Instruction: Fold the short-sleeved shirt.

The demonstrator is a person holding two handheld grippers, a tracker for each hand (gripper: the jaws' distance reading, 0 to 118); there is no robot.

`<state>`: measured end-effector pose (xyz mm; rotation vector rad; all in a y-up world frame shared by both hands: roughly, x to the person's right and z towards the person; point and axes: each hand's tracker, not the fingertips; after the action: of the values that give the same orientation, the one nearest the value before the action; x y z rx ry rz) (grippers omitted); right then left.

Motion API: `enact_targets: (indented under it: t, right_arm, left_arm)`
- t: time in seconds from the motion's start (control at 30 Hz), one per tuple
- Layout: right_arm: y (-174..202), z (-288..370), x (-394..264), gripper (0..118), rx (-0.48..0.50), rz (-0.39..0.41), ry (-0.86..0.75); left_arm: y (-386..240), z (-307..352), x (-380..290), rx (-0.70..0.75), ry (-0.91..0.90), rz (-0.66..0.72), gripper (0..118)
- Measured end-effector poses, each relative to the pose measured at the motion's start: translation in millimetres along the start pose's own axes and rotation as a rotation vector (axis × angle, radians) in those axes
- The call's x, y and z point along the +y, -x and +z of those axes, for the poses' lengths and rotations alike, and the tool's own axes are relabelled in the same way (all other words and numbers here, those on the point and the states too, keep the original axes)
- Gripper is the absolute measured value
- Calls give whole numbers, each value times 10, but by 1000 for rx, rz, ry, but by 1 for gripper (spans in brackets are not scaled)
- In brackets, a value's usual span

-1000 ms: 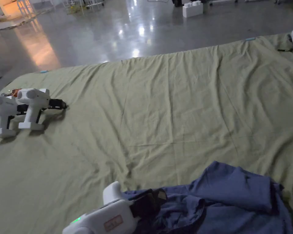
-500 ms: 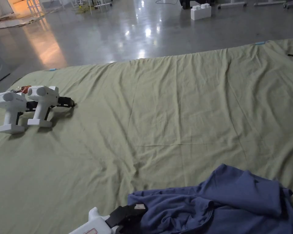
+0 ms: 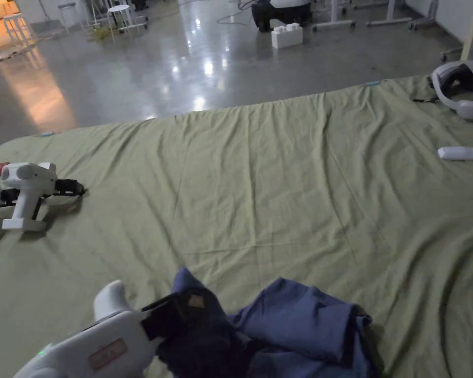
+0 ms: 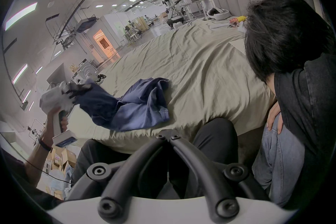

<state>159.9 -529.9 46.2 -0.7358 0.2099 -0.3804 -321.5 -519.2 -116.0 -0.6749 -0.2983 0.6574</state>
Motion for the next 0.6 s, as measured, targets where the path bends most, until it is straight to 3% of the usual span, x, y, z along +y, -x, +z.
enact_targets:
  t: [0.13,0.3,0.37,0.4,0.47,0.5,0.53,0.57,0.6]
  right_arm:
    - [43,72,-6,2,-11,31,-11]
    - [-83,183,-74,2,-45,37,-5]
    - [-157,208,-132,2,-71,33,8]
    - [-195,219,-162,2,-78,28,13]
    - [-263,232,-220,2,-81,17,29]
    - [-288,229,-248,2,-76,16,36]
    - [-301,216,-269,2,-73,15,45]
    - [-305,198,-283,2,-74,12,51]
    - [-311,172,-295,2,-74,10,55]
  left_arm:
    - [-449,-896,-349,6,134,-72,21]
    - [-714,-1524,-738,-1,321,-146,23]
    - [-688,-1503,-719,-42,353,-123,57]
    - [-617,-1387,-712,-120,293,-51,63]
    - [-500,-1155,-629,-140,234,37,64]
    - [-493,-1016,-583,-121,180,60,62]
    - [-428,-933,-563,-116,149,72,44]
    - [-382,-900,-554,-106,145,76,10]
    - [-357,-915,-583,-74,153,80,2]
